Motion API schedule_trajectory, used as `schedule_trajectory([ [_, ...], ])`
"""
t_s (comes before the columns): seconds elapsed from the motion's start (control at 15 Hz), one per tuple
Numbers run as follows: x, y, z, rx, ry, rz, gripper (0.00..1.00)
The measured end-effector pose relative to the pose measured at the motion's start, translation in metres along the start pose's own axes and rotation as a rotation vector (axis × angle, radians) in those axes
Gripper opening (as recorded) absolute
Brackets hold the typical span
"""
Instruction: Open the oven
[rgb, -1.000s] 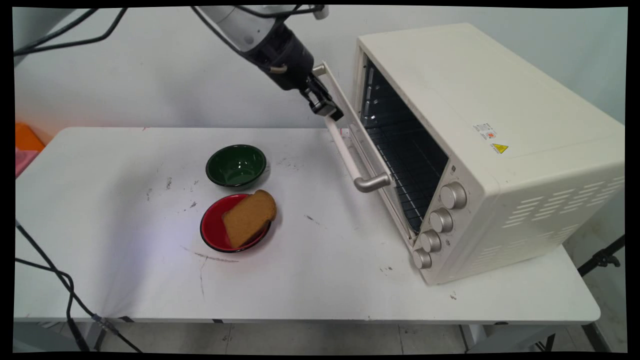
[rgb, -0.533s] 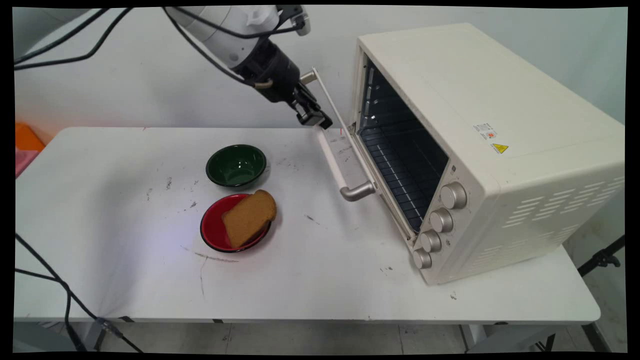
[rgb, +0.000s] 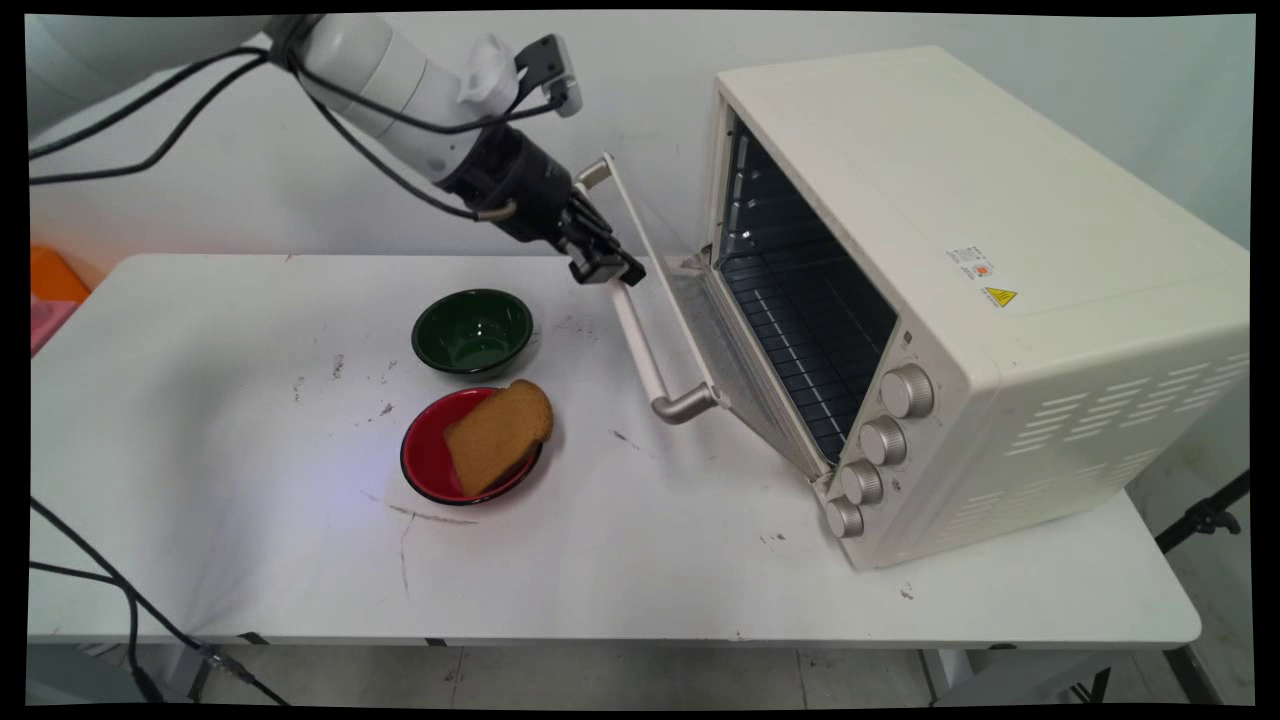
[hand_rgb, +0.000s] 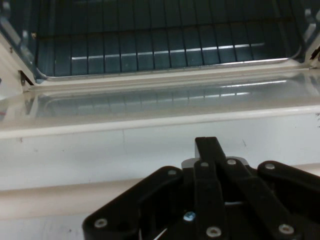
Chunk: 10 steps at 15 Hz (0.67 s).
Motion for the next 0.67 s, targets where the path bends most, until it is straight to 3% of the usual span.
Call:
schedule_trajectory([
  [0.67,-0.044,-0.002,0.014,0.006,0.041,-0.007,0.00],
])
